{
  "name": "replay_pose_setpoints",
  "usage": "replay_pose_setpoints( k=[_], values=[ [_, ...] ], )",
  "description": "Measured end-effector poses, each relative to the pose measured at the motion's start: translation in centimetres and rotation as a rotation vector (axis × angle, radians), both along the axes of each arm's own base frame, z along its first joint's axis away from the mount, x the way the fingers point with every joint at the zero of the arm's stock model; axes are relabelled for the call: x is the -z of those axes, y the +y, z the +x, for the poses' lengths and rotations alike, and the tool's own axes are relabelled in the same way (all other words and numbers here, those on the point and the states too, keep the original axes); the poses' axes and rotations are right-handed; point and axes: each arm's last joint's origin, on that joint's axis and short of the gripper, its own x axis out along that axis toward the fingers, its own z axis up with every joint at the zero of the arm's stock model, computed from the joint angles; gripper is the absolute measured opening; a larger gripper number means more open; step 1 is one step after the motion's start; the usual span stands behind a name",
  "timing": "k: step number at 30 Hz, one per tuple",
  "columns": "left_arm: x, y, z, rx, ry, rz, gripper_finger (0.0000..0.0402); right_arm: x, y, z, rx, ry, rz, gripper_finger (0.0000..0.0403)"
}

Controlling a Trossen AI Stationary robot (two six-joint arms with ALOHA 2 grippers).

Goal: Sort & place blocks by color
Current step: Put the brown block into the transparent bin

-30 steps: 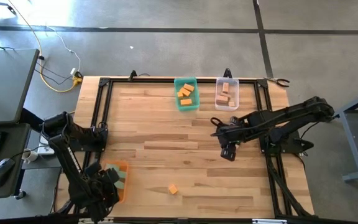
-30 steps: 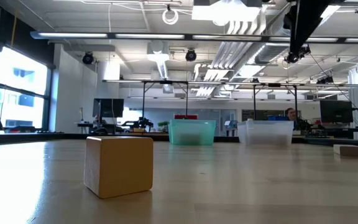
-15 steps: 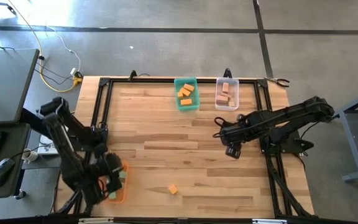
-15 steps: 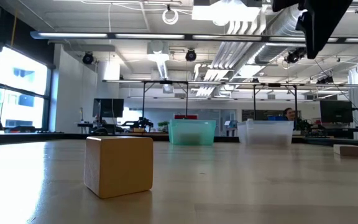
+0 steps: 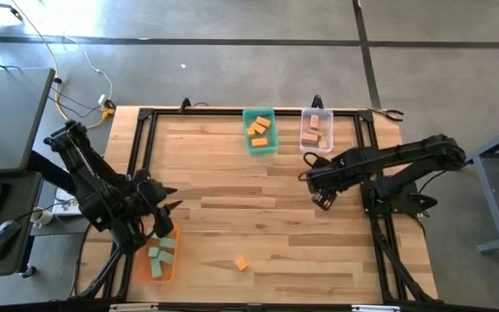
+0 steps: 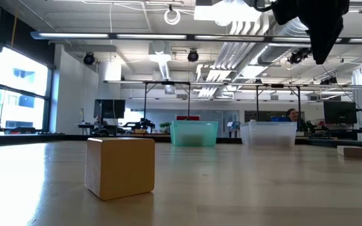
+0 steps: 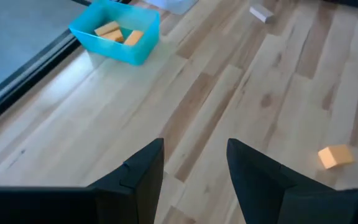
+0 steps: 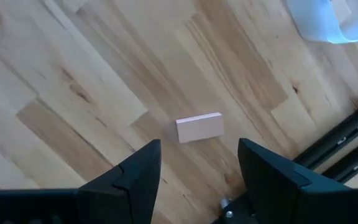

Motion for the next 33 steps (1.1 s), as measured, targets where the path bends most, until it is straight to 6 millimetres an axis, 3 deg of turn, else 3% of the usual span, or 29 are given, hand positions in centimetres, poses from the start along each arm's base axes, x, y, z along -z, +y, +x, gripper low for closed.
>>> replay_pose_setpoints(
  k=[11, 18, 30, 33],
  values=[
    [0.0, 1.1, 0.7, 0.017, 0.07, 0.08, 0.0161, 0.3, -2.5, 0.5, -0.254, 0.076, -0.001, 0.0202],
    [0.0, 1.6, 1.1, 0.009, 0.095, 0.097, 0.0161, 3.1, -2.4, 3.0, -0.433, 0.214, 0.015, 0.0206],
    [0.0, 1.9, 1.3, -0.007, 0.096, 0.095, 0.0161, 8.7, 0.3, 5.7, -0.979, 0.551, 0.069, 0.0218],
    [0.0, 1.8, 1.3, -0.007, 0.094, 0.092, 0.0161, 10.1, 1.4, 6.1, -1.041, 0.603, 0.086, 0.0218]
  ],
)
